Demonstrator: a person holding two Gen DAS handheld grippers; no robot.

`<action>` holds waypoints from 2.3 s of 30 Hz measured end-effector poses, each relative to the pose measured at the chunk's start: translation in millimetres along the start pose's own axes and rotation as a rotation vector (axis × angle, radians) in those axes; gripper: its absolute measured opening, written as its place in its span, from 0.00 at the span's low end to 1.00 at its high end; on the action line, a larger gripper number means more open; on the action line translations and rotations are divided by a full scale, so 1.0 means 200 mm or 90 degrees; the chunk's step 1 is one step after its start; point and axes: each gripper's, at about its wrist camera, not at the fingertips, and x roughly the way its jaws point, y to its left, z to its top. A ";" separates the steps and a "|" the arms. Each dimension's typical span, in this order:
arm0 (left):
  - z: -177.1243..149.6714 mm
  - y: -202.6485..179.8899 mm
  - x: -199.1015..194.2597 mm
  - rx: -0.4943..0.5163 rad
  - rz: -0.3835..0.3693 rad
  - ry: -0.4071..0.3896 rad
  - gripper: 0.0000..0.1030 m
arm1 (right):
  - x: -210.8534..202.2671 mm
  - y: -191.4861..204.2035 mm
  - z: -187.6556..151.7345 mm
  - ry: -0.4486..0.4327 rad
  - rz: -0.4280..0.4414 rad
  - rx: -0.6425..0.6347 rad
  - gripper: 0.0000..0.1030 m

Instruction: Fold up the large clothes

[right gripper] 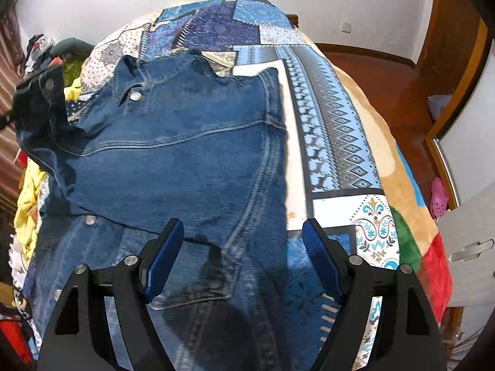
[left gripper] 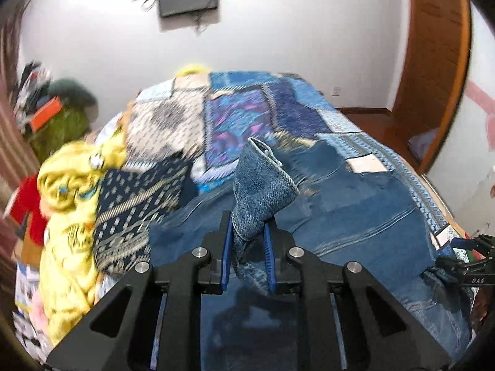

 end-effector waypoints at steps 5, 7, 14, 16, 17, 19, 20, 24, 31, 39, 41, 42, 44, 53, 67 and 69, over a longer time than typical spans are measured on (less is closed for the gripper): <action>-0.17 0.14 0.07 -0.033 0.017 0.047 0.18 | 0.00 0.10 0.00 0.003 -0.004 -0.025 0.74; -0.26 0.18 0.12 -0.045 0.022 0.071 0.18 | 0.00 0.14 0.00 0.007 -0.006 -0.036 0.74; -0.48 0.29 0.21 -0.040 0.074 0.124 0.26 | 0.01 0.23 0.00 0.017 -0.015 -0.062 0.74; -0.52 0.32 0.23 -0.033 0.069 0.143 0.31 | 0.02 0.26 0.00 0.020 -0.027 -0.070 0.74; -0.54 0.32 0.23 -0.028 0.074 0.148 0.40 | 0.03 0.27 0.01 0.021 -0.031 -0.072 0.74; -0.58 0.34 0.22 -0.015 0.099 0.147 0.52 | 0.04 0.29 0.01 0.025 -0.030 -0.072 0.74; -0.59 0.34 0.21 -0.014 0.105 0.145 0.59 | 0.05 0.30 0.01 0.027 -0.028 -0.072 0.74; -0.65 0.40 0.18 -0.031 0.110 0.174 0.68 | 0.07 0.34 -0.04 0.044 -0.027 -0.081 0.74; -0.65 0.52 -0.04 -0.090 0.095 0.161 0.69 | 0.00 0.38 -0.09 0.042 -0.037 -0.114 0.74; -0.57 0.52 -0.41 -0.108 0.058 0.075 0.82 | -0.27 0.35 -0.12 -0.054 -0.070 -0.109 0.74; -0.59 0.50 -0.49 -0.111 0.043 0.063 0.86 | -0.34 0.33 -0.16 -0.081 -0.094 -0.112 0.74; -0.60 0.49 -0.52 -0.111 0.037 0.059 0.87 | -0.38 0.32 -0.18 -0.093 -0.104 -0.112 0.74; -0.64 0.47 -0.57 -0.105 0.027 0.056 0.88 | -0.42 0.28 -0.23 -0.104 -0.114 -0.109 0.74; -0.92 0.37 -0.57 -0.104 -0.021 0.136 0.88 | -0.47 0.09 -0.44 -0.083 -0.089 -0.036 0.79; -1.28 0.29 -0.39 -0.268 -0.146 0.265 0.88 | -0.31 -0.11 -0.71 0.029 0.043 0.110 0.79; -1.28 0.27 -0.38 -0.280 -0.159 0.257 0.84 | -0.29 -0.13 -0.70 0.029 0.065 0.130 0.79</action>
